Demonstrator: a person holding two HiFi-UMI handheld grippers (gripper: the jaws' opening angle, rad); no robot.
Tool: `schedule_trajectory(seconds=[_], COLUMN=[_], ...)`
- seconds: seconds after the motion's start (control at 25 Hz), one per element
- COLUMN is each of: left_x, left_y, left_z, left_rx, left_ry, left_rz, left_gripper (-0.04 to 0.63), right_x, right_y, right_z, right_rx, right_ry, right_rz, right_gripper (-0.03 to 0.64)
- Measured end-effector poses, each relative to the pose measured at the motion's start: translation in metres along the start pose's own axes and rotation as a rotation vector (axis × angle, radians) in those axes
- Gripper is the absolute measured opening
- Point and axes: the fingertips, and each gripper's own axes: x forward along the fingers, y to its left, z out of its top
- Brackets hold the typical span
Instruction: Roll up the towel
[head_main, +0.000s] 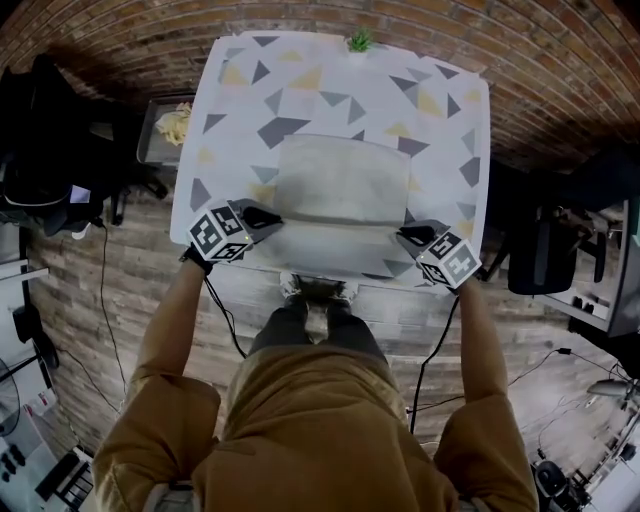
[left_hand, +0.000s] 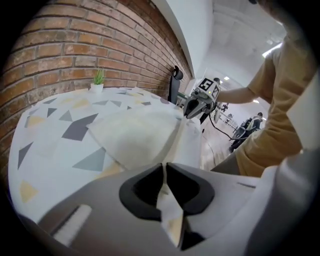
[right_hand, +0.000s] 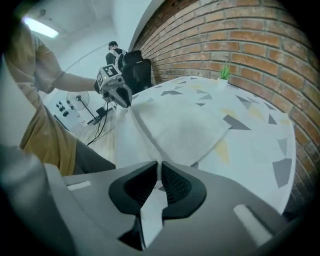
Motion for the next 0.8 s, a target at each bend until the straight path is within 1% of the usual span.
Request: schedule_trajectory(seconds=[0.16,0.24,0.32,0.4,0.44,0.56,0.6,0.68,0.8], left_x=[0.011,0.012,0.011,0.009,0.007,0.002,-0.001,-0.011,-0.021], left_y=[0.014,0.022,0.028,0.035,0.038,0.04,0.039,0.036,0.027], left_z=[-0.009,-0.01,-0.009,-0.008,-0.008,-0.005,-0.002,0.005,0.007], left_rx=[-0.039,-0.05,-0.049,-0.037,-0.034,-0.027,-0.022,-0.012,0.013], left_ry=[0.038,0.046,0.042,0.031,0.023,-0.012,-0.031,-0.074,-0.113], left_rz=[0.01,0.03,0.064,0.116,0.142,0.201,0.222,0.263,0.291], left_gripper=[0.089,0.089,0.094,0.094,0.094,0.095,0.095,0.099,0.118], right_x=[0.009,0.012,0.013,0.013,0.013,0.011,0.01,0.005,-0.009], right_y=[-0.016,-0.024,-0.027,-0.031,-0.032,-0.034,-0.034,-0.034,-0.034], right_z=[-0.004,-0.006,-0.007,-0.008,-0.009,-0.017,-0.019,-0.021,-0.017], right_rx=[0.122,0.143,0.131,0.105,0.094,0.069,0.06,0.039,-0.005], right_ry=[-0.015,-0.002,0.01,0.017,0.023,0.051,0.058,0.059,0.018], right_rz=[-0.002,-0.024,-0.051,-0.091,-0.11,-0.143,-0.149,-0.162,-0.223], right_gripper=[0.038,0.04,0.047,0.061,0.079,0.171,0.191,0.216,0.221])
